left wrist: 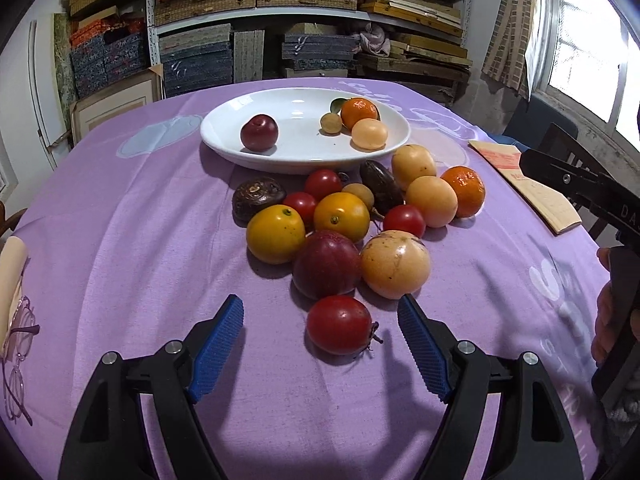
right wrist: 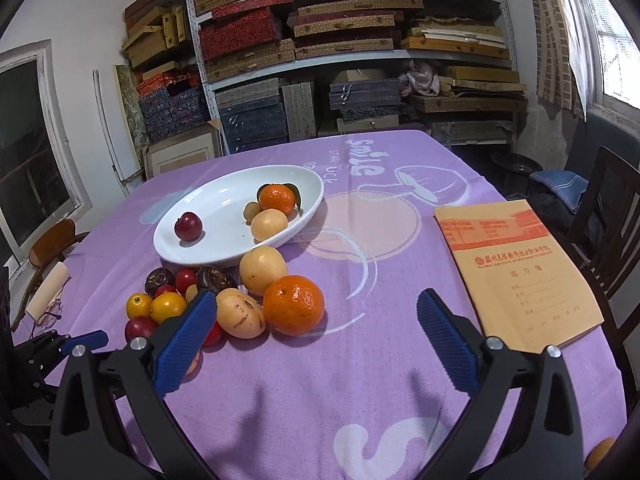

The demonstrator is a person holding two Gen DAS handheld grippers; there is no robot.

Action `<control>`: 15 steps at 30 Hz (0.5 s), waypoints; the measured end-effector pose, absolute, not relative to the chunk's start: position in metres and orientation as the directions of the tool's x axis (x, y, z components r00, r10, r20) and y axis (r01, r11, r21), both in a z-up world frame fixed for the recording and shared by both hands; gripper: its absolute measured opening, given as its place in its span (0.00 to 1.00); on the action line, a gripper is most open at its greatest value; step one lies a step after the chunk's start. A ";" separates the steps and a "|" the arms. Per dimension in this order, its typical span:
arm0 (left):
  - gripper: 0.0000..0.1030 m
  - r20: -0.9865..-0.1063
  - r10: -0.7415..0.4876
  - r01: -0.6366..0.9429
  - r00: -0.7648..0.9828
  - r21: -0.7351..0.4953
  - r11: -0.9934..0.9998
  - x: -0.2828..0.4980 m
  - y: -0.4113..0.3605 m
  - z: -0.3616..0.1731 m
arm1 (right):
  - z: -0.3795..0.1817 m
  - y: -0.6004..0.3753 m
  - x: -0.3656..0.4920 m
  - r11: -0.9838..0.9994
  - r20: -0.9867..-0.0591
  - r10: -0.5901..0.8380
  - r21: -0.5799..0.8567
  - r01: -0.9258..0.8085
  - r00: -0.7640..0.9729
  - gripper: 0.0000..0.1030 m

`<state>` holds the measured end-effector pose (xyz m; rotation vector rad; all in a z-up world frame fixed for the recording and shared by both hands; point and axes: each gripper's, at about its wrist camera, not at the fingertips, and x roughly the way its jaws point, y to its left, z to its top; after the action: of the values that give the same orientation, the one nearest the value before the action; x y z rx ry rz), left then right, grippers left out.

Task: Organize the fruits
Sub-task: 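Move the left tool to the red tomato and grasp it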

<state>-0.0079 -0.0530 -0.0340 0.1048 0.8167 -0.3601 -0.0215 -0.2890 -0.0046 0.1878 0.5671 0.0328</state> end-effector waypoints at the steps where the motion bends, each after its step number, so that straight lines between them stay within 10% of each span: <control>1: 0.77 -0.731 -0.277 0.357 0.624 -0.049 0.933 -0.008 -0.054 -0.035 | -0.004 -0.290 -0.021 0.982 -0.531 0.082 0.187 0.022 0.844 0.96; 15: 0.38 -0.749 -0.280 0.366 0.601 -0.053 0.929 -0.006 -0.063 -0.039 | -0.005 -0.301 -0.020 0.975 -0.534 0.082 0.219 0.044 0.841 0.96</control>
<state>-0.0062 -0.0626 -0.0393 0.1095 0.8476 -0.3749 -0.0199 -0.3014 -0.0047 0.2272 0.5720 0.0206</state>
